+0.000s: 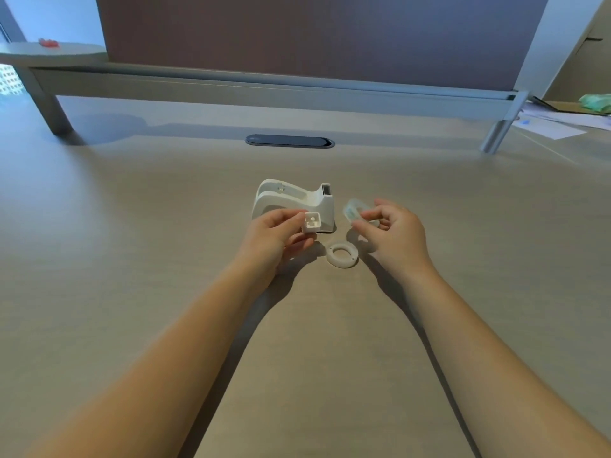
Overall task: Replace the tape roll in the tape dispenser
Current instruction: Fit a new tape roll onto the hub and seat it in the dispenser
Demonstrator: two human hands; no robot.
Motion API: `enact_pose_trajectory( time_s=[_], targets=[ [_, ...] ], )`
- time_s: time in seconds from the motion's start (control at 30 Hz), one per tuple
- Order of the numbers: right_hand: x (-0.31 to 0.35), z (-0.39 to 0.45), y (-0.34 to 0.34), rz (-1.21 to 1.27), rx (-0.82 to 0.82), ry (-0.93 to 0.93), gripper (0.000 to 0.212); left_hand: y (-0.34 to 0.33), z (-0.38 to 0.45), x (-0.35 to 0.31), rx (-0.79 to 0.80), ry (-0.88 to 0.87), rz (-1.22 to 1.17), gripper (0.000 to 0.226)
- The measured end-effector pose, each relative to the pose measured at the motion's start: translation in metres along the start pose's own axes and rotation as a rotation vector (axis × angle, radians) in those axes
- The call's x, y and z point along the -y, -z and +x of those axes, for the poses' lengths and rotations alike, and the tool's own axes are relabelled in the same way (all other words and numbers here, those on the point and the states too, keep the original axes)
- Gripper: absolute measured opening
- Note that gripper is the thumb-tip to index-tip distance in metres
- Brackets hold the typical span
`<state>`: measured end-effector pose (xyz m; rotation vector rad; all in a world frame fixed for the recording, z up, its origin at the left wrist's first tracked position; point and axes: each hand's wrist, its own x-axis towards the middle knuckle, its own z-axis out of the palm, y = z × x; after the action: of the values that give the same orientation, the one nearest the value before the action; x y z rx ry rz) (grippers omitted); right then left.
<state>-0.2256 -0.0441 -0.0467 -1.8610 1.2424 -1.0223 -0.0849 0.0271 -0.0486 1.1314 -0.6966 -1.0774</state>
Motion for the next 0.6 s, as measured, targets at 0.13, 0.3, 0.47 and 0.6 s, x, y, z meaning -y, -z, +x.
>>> enact_pose_trajectory(
  time_s=[0.13,0.3,0.47,0.6],
  targets=[
    [0.018,-0.023,-0.007,0.163,0.071,0.071,0.013,0.002,-0.011,-0.006,0.038,0.031,-0.032,0.018],
    [0.027,-0.036,-0.019,0.187,0.119,0.167,0.054,0.010,-0.019,-0.008,0.096,0.074,-0.007,0.028],
    [0.026,-0.039,-0.027,0.069,0.193,0.257,0.064,0.012,-0.019,-0.007,0.092,0.060,0.083,0.027],
    [0.024,-0.037,-0.026,0.036,0.197,0.286,0.061,0.014,-0.017,-0.006,0.128,0.030,0.146,0.016]
  ],
)
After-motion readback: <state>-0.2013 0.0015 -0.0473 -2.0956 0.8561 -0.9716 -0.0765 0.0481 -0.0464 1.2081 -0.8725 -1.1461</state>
